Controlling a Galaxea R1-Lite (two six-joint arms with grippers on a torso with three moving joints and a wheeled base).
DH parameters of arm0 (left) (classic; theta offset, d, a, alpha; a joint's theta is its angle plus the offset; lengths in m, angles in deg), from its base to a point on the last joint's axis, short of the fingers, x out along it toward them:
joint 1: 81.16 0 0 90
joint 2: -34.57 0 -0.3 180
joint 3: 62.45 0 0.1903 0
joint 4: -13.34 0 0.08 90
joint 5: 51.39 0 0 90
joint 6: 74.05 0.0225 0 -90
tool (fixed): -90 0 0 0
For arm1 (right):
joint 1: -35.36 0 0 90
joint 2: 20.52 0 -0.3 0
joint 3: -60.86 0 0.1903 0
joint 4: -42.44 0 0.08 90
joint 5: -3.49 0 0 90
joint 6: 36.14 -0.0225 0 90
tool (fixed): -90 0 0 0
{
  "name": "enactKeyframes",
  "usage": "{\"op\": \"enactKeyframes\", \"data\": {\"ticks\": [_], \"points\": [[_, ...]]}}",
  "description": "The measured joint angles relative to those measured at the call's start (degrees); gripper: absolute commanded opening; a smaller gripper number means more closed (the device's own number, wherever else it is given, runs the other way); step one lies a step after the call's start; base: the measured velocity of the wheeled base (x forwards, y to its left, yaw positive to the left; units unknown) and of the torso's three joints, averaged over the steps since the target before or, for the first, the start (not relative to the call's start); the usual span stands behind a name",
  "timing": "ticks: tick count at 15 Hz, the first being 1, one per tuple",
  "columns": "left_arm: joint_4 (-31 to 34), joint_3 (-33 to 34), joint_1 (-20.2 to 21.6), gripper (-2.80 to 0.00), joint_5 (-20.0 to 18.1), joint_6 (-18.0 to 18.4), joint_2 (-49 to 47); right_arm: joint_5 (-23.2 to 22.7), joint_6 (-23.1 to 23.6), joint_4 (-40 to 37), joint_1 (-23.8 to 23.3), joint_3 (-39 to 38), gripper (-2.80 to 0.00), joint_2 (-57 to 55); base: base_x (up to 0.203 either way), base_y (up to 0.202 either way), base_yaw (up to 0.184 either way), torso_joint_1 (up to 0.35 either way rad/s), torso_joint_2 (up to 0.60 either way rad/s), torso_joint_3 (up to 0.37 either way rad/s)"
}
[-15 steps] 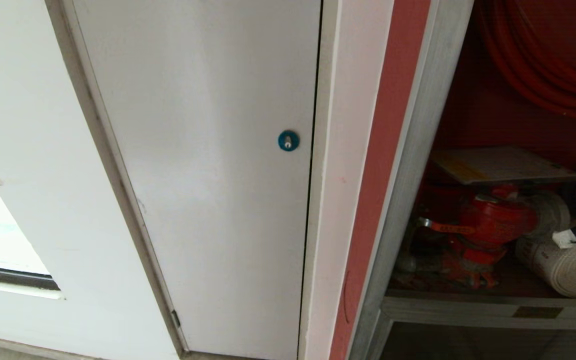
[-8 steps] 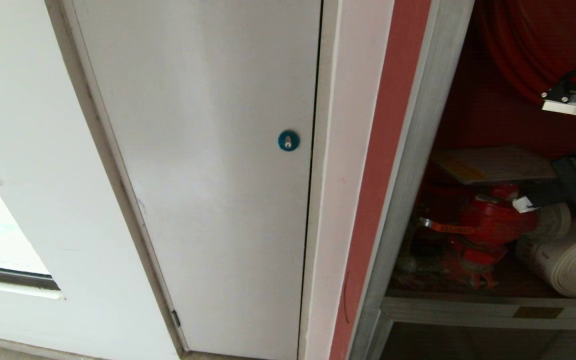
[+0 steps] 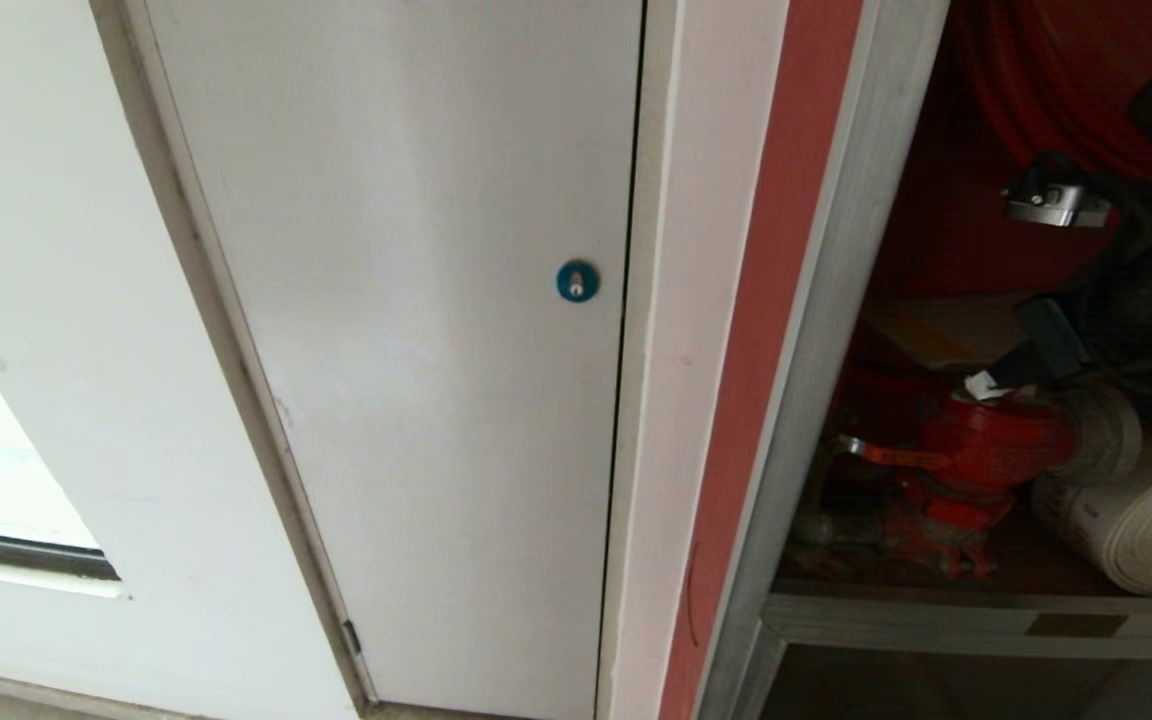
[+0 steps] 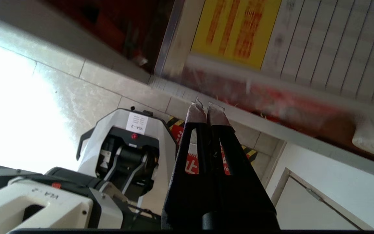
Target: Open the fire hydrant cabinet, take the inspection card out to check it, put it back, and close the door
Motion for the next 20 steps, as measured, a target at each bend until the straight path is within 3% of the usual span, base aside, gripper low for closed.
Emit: {"op": "enactKeyframes", "data": {"ticks": [11, 20], "points": [[0.00, 0.00, 0.01, -2.80, 0.00, 0.00, 0.00, 0.36, -2.01, 3.14, 0.96, 1.70, -2.80, -3.64, 0.000, 0.000, 0.000, 0.000, 0.00, 0.000], [0.05, 0.00, 0.01, -2.80, -0.01, 0.02, 0.00, -1.28, -2.86, -2.34, 2.23, -3.71, -2.80, 6.71, 0.000, 0.000, 0.000, 0.000, 0.00, 0.000]]}}
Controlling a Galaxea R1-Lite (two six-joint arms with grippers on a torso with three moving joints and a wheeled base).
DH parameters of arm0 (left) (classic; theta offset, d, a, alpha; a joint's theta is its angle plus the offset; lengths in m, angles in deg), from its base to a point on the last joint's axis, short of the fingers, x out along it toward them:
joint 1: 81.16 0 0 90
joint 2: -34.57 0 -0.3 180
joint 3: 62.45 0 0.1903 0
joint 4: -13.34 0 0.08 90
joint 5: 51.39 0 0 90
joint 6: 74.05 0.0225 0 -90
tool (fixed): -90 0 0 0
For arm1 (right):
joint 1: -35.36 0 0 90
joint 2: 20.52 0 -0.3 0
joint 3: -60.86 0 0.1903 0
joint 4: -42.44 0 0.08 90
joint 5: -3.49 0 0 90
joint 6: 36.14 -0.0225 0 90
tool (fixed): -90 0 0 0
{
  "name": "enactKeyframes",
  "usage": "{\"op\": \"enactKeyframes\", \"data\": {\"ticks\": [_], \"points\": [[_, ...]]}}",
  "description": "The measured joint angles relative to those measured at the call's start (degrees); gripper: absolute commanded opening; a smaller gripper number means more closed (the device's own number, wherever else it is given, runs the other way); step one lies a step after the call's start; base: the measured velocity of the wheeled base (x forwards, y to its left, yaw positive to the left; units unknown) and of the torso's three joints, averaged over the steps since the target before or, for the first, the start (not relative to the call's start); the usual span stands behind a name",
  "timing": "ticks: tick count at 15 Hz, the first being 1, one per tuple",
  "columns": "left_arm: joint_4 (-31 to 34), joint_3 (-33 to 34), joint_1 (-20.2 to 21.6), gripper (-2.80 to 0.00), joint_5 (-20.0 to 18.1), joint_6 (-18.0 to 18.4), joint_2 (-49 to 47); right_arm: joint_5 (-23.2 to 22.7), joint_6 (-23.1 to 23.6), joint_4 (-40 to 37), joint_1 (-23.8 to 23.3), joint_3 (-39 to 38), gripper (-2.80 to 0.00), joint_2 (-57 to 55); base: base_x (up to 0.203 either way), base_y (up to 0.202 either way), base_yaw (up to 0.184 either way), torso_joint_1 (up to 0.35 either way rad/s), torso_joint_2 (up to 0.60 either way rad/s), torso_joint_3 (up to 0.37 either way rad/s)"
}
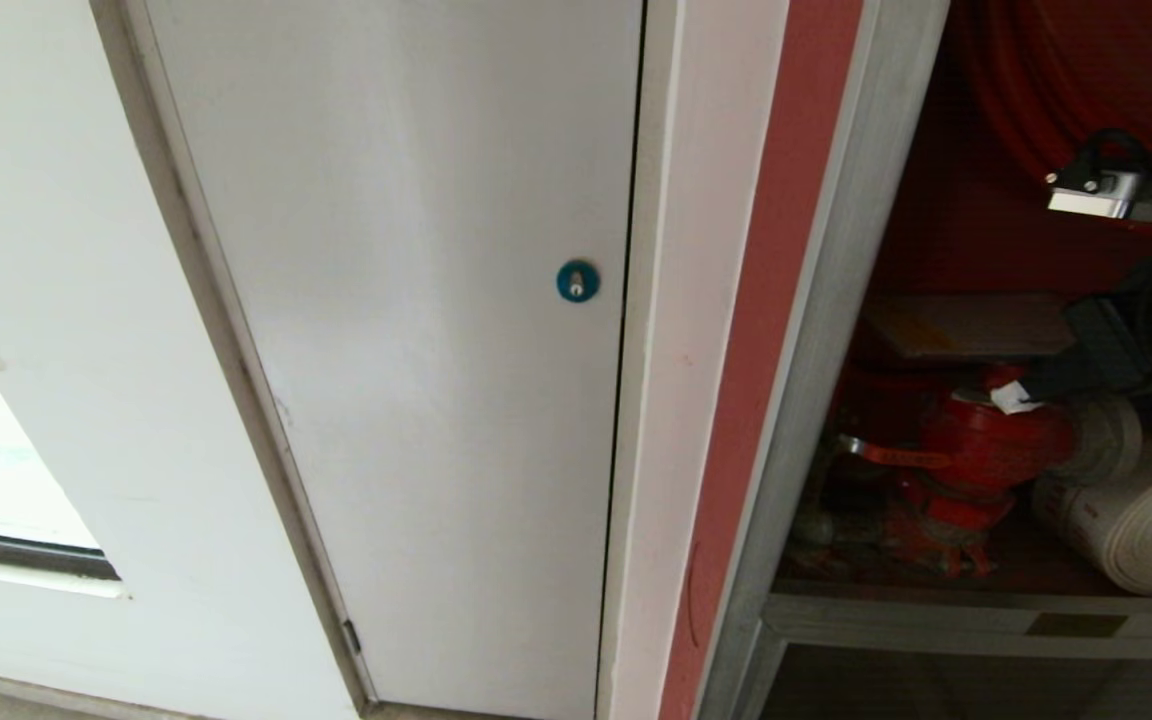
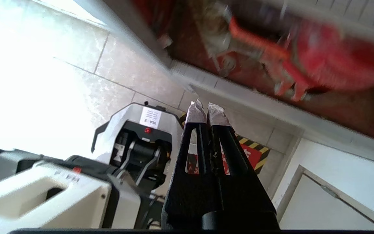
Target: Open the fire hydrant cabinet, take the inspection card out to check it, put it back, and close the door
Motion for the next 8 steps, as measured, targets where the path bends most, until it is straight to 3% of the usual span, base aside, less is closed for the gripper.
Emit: {"op": "enactKeyframes", "data": {"ticks": [8], "points": [[-0.05, 0.00, -0.02, -2.80, 0.00, 0.00, 0.00, -1.21, -8.04, 0.31, 2.41, -5.38, -2.80, 15.95, 0.000, 0.000, 0.000, 0.000, 0.00, 0.000]]}}
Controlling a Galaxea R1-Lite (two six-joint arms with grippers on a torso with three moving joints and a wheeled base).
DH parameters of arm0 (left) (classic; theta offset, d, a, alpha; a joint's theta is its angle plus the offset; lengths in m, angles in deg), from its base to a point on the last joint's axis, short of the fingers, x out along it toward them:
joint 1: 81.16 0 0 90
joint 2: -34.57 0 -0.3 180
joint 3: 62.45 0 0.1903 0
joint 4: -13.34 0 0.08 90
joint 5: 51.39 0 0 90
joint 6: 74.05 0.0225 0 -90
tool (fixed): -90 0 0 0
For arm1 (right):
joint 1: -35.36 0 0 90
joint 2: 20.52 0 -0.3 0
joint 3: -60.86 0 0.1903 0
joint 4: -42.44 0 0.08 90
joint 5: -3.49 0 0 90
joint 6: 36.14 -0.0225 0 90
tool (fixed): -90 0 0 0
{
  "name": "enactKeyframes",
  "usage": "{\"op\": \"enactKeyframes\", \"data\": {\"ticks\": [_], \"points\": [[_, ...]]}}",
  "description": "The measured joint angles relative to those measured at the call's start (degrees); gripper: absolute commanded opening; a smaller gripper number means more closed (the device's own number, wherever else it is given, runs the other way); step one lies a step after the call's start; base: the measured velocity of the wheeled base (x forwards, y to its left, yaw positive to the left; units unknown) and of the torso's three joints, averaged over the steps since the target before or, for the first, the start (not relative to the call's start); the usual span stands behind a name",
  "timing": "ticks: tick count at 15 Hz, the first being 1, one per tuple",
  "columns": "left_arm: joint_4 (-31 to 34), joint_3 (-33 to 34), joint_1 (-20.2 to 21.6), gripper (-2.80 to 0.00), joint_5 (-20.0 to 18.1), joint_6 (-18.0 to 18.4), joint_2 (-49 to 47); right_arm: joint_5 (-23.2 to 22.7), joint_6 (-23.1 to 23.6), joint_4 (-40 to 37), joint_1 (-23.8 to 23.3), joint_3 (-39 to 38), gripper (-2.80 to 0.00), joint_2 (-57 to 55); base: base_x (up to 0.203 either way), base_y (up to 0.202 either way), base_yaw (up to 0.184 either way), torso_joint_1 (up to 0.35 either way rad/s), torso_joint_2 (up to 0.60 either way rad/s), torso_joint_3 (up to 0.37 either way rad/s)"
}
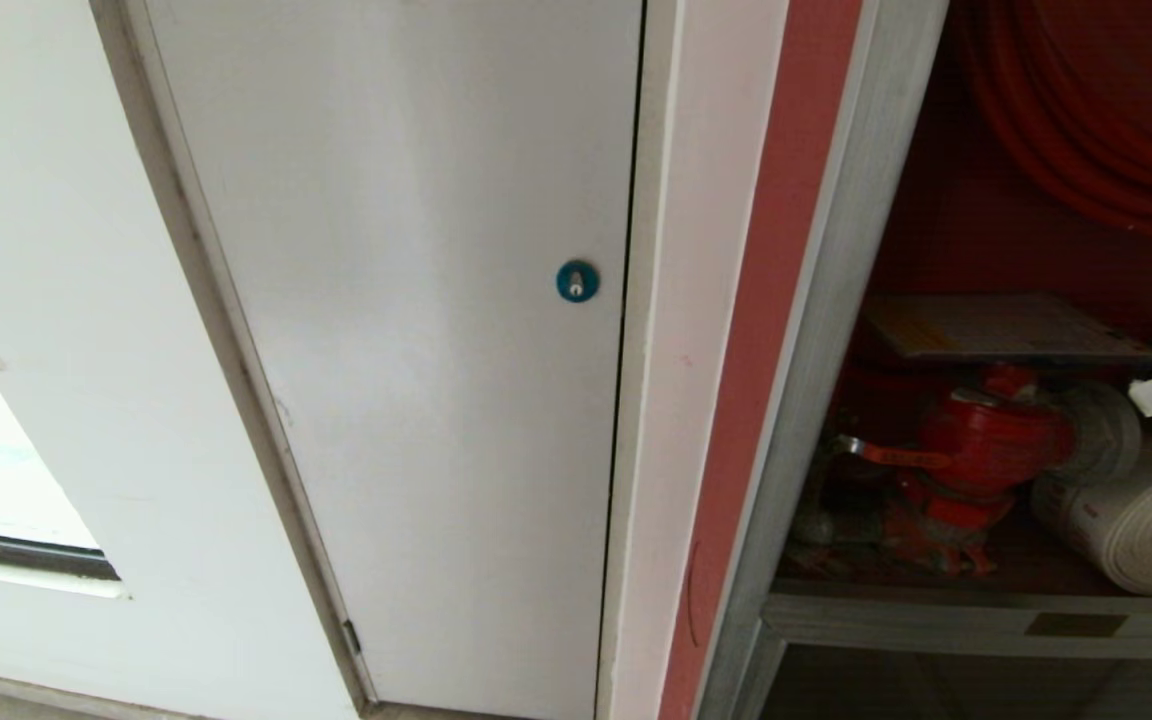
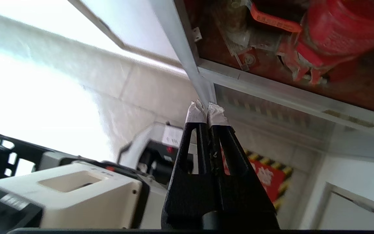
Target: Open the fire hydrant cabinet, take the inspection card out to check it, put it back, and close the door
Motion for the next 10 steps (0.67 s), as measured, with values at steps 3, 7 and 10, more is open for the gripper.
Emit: {"op": "enactKeyframes", "data": {"ticks": [3, 7, 10], "points": [[0.00, 0.00, 0.00, -2.80, 0.00, -0.02, 0.00, 0.00, -1.28, 0.12, -0.25, -1.23, -2.80, 7.27, 0.000, 0.000, 0.000, 0.000, 0.00, 0.000], [-0.01, 0.00, 0.00, -2.80, 0.01, 0.00, 0.00, 0.37, -6.12, 0.03, -0.38, -2.48, -2.80, 17.96, 0.000, 0.000, 0.000, 0.000, 0.00, 0.000], [0.00, 0.00, 0.00, -2.80, 0.00, -0.02, 0.00, 0.79, -7.21, -0.11, -1.21, -5.67, -2.80, 27.80, 0.000, 0.000, 0.000, 0.000, 0.00, 0.000]]}}
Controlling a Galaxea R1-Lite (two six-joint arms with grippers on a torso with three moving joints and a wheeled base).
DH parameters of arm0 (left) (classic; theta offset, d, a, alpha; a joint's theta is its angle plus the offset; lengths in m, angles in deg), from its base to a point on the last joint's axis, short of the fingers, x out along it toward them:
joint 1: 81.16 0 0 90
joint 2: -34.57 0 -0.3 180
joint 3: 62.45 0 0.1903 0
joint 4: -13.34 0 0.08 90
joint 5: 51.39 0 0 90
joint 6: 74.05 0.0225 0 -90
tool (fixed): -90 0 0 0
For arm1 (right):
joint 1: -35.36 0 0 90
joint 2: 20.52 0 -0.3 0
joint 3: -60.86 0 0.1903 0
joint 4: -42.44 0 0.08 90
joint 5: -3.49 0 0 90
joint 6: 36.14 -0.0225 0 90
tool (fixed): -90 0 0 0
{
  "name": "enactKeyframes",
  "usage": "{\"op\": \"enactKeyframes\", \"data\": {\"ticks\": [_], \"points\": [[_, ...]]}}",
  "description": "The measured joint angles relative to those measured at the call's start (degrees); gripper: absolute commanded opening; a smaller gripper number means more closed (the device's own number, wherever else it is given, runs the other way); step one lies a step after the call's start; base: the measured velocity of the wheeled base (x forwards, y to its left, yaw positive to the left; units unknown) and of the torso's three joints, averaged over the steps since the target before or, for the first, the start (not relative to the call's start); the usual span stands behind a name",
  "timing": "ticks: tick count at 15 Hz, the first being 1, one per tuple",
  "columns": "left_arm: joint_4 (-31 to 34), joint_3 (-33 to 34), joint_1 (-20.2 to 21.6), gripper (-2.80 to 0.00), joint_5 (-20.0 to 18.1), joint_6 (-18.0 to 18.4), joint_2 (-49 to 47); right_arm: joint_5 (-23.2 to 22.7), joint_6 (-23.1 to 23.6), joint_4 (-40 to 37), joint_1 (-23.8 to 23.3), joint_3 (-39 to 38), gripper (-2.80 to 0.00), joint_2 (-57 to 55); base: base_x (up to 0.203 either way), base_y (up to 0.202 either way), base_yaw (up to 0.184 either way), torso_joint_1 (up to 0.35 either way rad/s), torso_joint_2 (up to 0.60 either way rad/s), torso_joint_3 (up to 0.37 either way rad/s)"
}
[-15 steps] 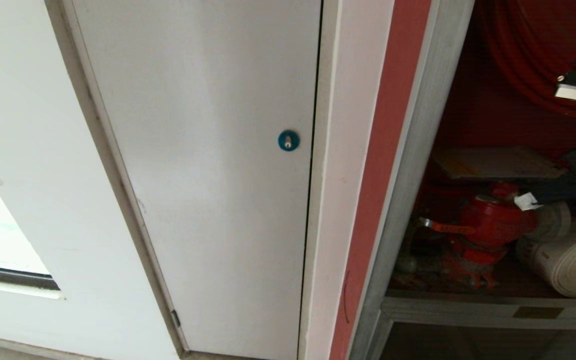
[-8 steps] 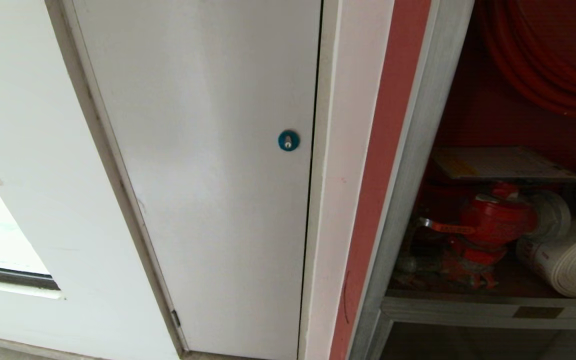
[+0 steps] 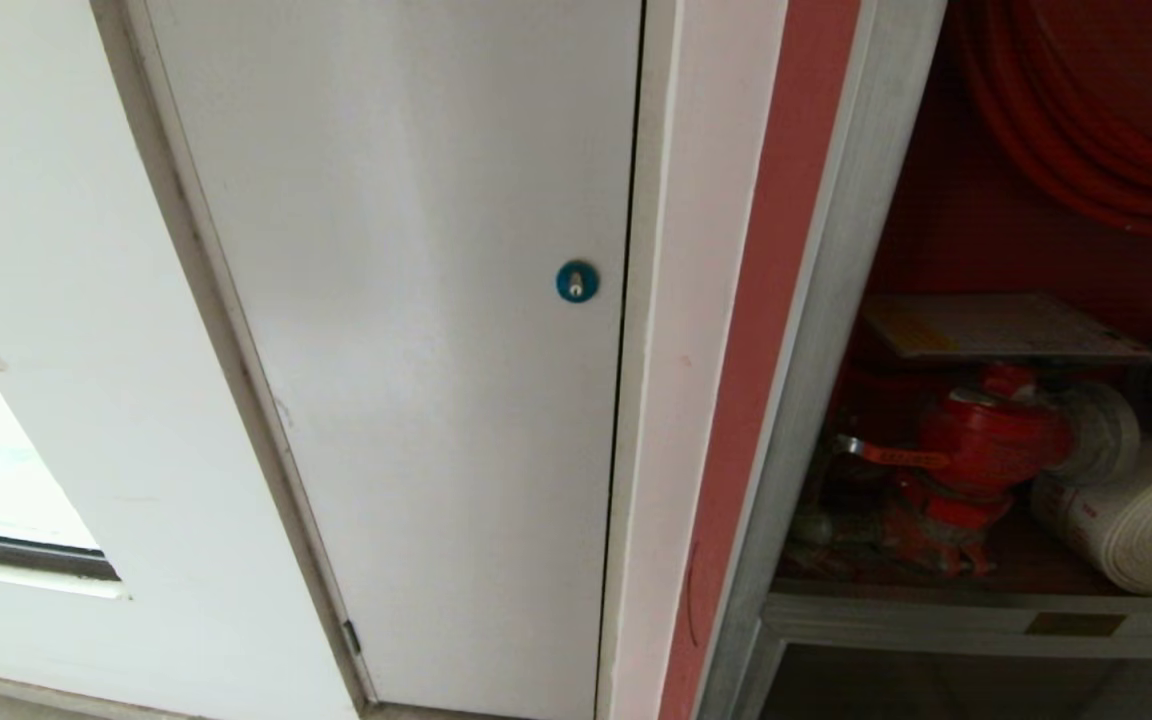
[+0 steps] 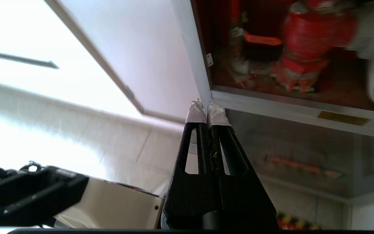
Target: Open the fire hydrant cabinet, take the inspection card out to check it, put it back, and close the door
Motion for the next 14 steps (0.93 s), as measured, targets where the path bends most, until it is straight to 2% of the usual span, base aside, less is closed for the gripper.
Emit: {"op": "enactKeyframes", "data": {"ticks": [4, 7, 9, 14], "points": [[0.02, 0.00, 0.02, -2.80, 0.01, 0.00, 0.00, 0.45, 1.27, 2.62, -4.74, -9.34, -2.80, 14.29, 0.000, 0.000, 0.000, 0.000, 0.00, 0.000], [0.00, 0.00, 0.02, -2.80, 0.01, 0.00, 0.00, 1.55, 6.25, 7.48, -5.85, -19.46, -2.80, 22.91, 0.000, 0.000, 0.000, 0.000, 0.00, 0.000], [0.02, 0.00, 0.02, -2.80, 0.00, 0.00, 0.00, 1.90, 9.11, 12.37, -5.97, -27.87, -2.80, 28.20, 0.000, 0.000, 0.000, 0.000, 0.00, 0.000], [0.00, 0.00, 0.02, -2.80, 0.00, 0.02, 0.00, 2.86, 10.20, 30.39, -5.26, -51.01, -2.80, 40.39, 0.000, 0.000, 0.000, 0.000, 0.00, 0.000]]}}
